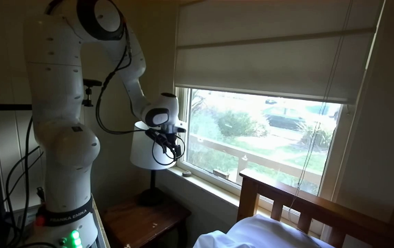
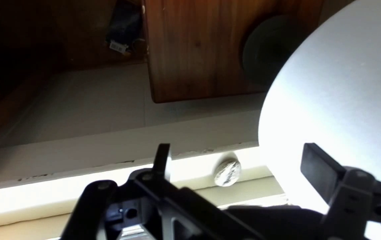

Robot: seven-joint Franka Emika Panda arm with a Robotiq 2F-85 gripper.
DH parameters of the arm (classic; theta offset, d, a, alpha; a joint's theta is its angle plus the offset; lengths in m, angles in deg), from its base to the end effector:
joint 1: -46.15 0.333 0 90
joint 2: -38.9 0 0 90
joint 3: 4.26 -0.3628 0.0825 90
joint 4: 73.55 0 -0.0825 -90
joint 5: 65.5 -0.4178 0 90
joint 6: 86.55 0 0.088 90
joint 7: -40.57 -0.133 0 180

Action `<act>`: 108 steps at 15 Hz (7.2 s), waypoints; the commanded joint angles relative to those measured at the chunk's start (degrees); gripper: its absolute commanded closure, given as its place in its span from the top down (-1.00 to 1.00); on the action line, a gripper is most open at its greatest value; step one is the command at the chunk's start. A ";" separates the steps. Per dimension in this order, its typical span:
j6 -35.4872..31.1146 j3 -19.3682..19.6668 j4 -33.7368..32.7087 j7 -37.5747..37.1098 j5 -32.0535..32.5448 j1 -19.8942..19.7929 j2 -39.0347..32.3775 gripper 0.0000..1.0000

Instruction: Place the white object from the windowsill on the headboard.

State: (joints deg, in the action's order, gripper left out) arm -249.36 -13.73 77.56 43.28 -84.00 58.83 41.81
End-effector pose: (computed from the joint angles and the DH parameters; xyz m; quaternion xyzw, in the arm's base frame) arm 0.4418 0.1639 0.2800 -0.9877 -0.0683 -0.1134 0.0828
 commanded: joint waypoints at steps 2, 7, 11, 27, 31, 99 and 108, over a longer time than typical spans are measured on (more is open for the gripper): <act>-3.97 2.30 -2.26 -5.36 7.63 -4.35 -5.04 1.00; -2.82 2.00 -1.93 -3.05 6.59 -4.95 -5.14 1.00; -5.96 2.24 -4.57 -17.18 6.41 -4.11 -9.42 1.00; -0.34 0.08 -23.14 -16.37 4.71 -5.60 -27.92 1.00; -0.36 1.67 -24.77 -17.11 4.86 -5.57 -29.59 1.00; -13.44 -17.09 -34.24 7.08 -9.27 -16.93 -44.29 1.00; -10.93 -15.55 -33.70 5.18 -2.53 -16.67 -43.50 1.00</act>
State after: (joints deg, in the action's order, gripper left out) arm -260.11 -28.60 43.76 50.82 -89.44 43.06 -1.40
